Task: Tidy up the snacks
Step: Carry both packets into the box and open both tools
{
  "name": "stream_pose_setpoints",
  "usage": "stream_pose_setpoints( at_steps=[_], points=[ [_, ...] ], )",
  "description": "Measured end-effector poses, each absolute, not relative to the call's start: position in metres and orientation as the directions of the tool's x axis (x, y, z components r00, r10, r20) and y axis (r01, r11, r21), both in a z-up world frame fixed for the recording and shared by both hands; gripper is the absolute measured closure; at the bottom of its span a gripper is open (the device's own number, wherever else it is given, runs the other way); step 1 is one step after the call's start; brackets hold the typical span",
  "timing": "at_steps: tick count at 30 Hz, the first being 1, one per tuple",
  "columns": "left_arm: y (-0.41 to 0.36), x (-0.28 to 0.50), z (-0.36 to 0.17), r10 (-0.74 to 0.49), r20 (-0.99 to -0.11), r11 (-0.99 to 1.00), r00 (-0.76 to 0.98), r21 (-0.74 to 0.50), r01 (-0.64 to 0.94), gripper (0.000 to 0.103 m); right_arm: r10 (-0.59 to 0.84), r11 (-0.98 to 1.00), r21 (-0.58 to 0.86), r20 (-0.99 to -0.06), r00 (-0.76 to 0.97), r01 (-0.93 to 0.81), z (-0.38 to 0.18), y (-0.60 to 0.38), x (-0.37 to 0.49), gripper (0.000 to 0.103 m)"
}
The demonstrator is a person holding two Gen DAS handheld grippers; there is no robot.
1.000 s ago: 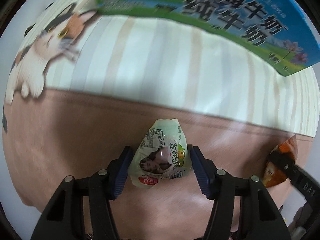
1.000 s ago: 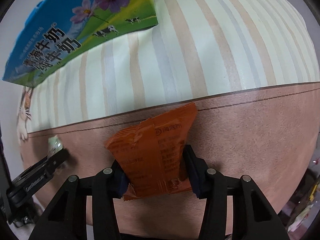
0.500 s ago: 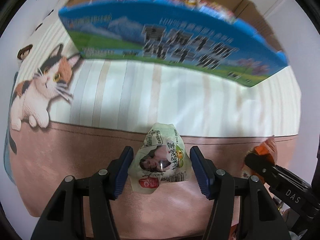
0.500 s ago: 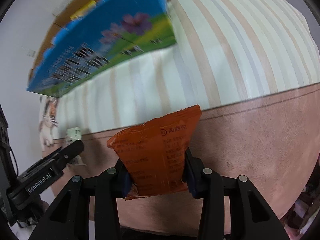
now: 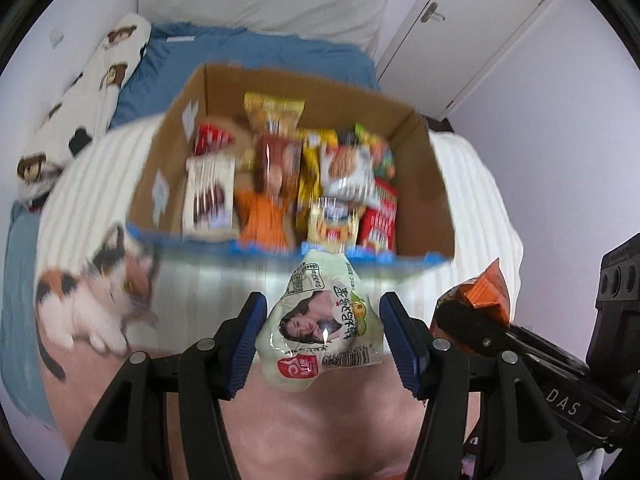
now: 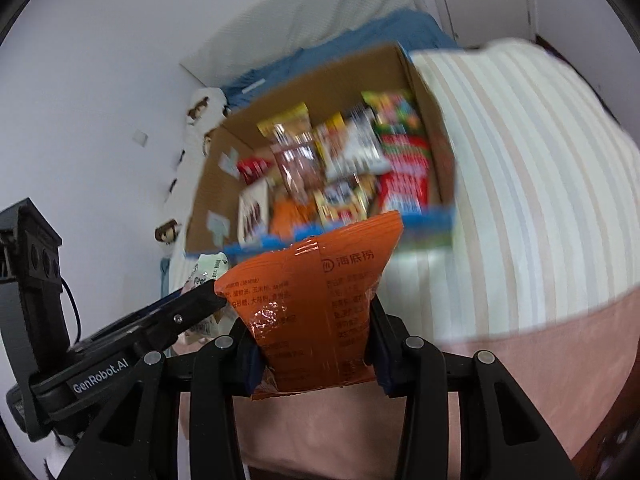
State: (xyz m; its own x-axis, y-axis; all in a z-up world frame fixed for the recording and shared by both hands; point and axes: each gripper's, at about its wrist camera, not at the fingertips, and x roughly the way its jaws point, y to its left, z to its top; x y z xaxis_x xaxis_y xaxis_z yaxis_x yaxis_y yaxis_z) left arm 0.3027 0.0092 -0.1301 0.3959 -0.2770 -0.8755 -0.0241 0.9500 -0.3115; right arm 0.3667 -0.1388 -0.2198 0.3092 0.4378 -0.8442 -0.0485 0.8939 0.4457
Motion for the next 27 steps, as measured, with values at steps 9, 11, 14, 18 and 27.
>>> stream_pose_setpoints(
  at_steps=[9, 11, 14, 18, 27],
  points=[
    [0.03, 0.403, -0.118, -0.251, -0.894, 0.962, 0.371, -0.274, -0.009, 0.047, 0.365, 0.925, 0.378, -0.866, 0.341, -0.03, -0.213, -0.122, 0.455, 0.058],
    [0.037, 0.428, -0.122, -0.222, -0.907, 0.97, 0.357, -0.243, -0.012, 0.047, 0.342, 0.935, 0.355, -0.882, 0.324, -0.021, -0.222, -0.119, 0.477, 0.058],
    [0.046, 0.467, -0.137, -0.18, -0.93, 0.981, 0.32, -0.196, -0.017, 0.047, 0.312, 0.946, 0.324, -0.904, 0.292, -0.011, -0.24, -0.111, 0.503, 0.058],
    [0.053, 0.503, -0.168, -0.165, -0.954, 0.984, 0.248, -0.177, -0.024, 0.047, 0.285, 0.955, 0.295, -0.924, 0.254, 0.004, -0.259, -0.104, 0.525, 0.058],
    [0.061, 0.551, -0.243, -0.181, -0.982, 0.982, 0.052, -0.184, -0.046, 0.046, 0.244, 0.966, 0.255, -0.953, 0.179, 0.041, -0.295, -0.1, 0.542, 0.055]
  ],
)
